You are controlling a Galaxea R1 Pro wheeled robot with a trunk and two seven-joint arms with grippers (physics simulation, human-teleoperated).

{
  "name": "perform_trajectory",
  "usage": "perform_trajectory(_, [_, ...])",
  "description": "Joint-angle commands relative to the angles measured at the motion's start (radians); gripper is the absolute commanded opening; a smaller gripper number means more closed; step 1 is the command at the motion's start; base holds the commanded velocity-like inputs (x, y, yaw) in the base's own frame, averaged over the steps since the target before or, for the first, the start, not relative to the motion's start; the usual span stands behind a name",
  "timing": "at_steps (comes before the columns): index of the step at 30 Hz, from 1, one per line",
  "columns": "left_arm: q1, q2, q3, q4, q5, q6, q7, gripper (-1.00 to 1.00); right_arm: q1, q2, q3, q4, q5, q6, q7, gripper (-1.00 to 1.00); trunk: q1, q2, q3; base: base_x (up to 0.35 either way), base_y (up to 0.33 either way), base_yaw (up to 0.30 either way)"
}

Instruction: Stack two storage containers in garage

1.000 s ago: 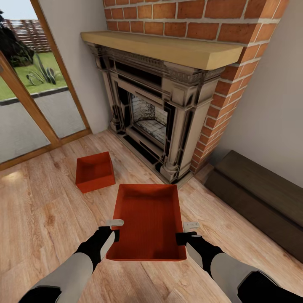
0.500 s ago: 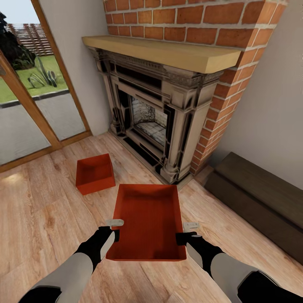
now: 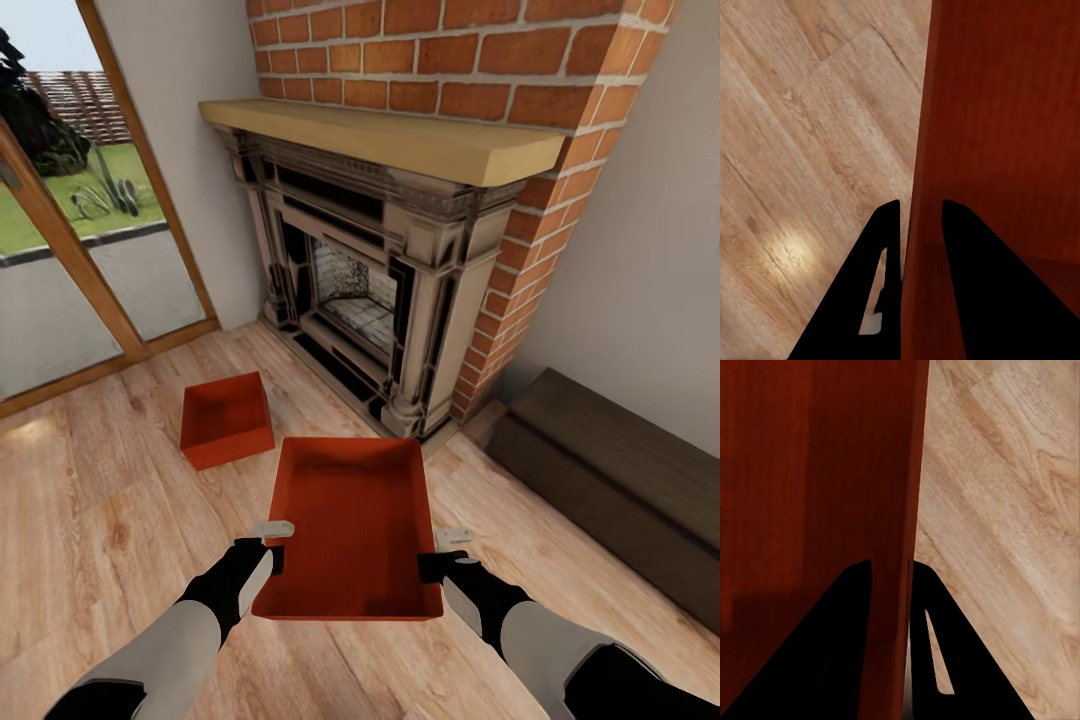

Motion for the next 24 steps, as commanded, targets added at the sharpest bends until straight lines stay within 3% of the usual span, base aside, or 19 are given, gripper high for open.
perform_trajectory(1, [0.0,0.001,0.004,-0.001,-0.011,0.01,0.012,-1.0,-0.001,-0.002,-0.005,-0.003,0.013,0.005,-0.043,-1.0,0.001,-0.002,0.0,0.0,0.0,0.0])
perform_trajectory(24, [0.0,0.001,0.004,-0.001,-0.012,0.009,0.01,-1.0,-0.001,-0.002,-0.005,-0.003,0.013,0.005,-0.058,-1.0,0.001,-0.002,0.037,0.0,0.0,0.0])
